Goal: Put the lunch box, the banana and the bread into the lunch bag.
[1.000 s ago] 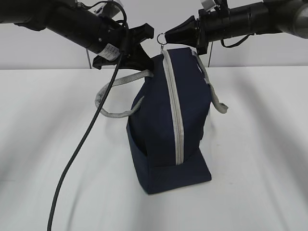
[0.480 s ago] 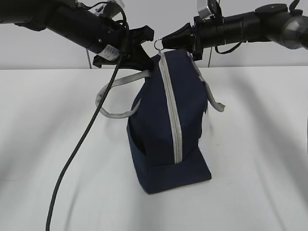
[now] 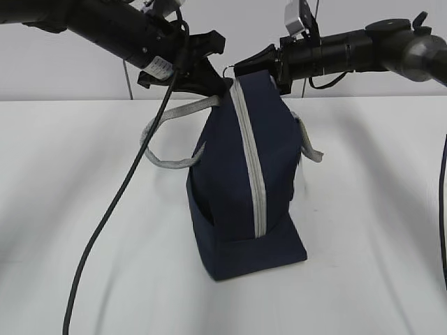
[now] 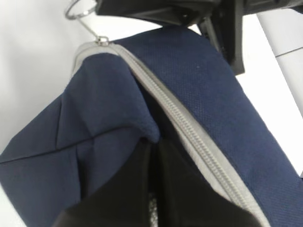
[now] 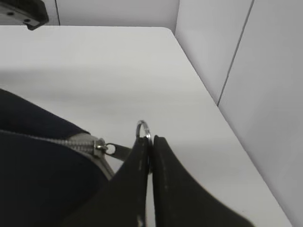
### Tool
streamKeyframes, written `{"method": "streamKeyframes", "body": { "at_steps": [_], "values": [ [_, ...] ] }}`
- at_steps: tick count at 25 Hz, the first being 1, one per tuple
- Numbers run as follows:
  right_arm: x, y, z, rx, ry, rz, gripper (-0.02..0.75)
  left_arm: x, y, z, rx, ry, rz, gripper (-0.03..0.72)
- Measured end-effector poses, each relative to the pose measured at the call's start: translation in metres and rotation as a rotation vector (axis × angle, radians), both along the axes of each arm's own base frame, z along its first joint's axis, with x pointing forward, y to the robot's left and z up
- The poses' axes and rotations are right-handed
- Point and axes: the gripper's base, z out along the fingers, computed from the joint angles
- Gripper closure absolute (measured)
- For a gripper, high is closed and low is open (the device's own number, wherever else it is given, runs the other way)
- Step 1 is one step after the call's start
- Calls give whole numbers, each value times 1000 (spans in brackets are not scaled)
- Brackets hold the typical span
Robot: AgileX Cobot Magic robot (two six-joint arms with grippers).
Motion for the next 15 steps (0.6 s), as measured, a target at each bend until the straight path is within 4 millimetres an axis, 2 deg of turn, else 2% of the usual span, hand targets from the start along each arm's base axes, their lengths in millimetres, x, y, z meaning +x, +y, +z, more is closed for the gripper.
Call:
{"method": "streamKeyframes", "body": {
  "at_steps": [8,15],
  "values": [
    [2,0,-28,11,115,-13,754,2,-1,1,12,-4,-15,686],
    [1,-2,-37,-55,154,-10,753,1,0,0,15,-3,-17,686]
  ]
}}
